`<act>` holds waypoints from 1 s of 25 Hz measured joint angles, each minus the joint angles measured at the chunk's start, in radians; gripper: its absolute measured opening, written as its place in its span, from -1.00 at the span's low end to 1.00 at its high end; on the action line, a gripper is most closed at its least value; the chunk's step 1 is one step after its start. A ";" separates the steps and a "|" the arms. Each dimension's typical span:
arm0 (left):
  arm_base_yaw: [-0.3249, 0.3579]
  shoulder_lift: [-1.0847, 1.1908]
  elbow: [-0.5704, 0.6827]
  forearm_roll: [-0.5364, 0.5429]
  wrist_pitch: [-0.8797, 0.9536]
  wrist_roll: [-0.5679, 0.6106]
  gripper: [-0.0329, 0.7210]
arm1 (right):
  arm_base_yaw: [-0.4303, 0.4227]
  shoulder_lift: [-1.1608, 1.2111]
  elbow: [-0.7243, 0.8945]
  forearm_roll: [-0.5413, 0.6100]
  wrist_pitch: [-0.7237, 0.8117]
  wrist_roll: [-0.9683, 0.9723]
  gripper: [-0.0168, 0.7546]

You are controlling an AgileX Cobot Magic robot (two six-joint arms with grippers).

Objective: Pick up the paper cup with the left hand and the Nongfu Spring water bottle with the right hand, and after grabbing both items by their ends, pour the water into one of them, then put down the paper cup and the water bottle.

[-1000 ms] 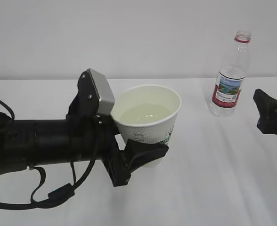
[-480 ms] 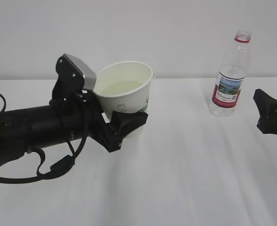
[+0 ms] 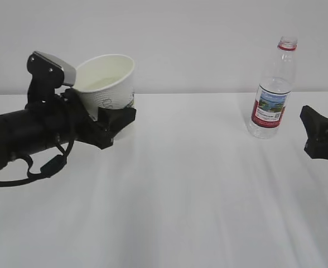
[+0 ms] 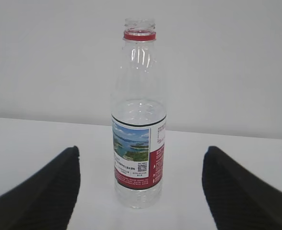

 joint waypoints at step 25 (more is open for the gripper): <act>0.289 0.000 0.000 -0.057 0.003 0.020 0.44 | 0.000 0.000 0.000 0.000 0.000 0.000 0.58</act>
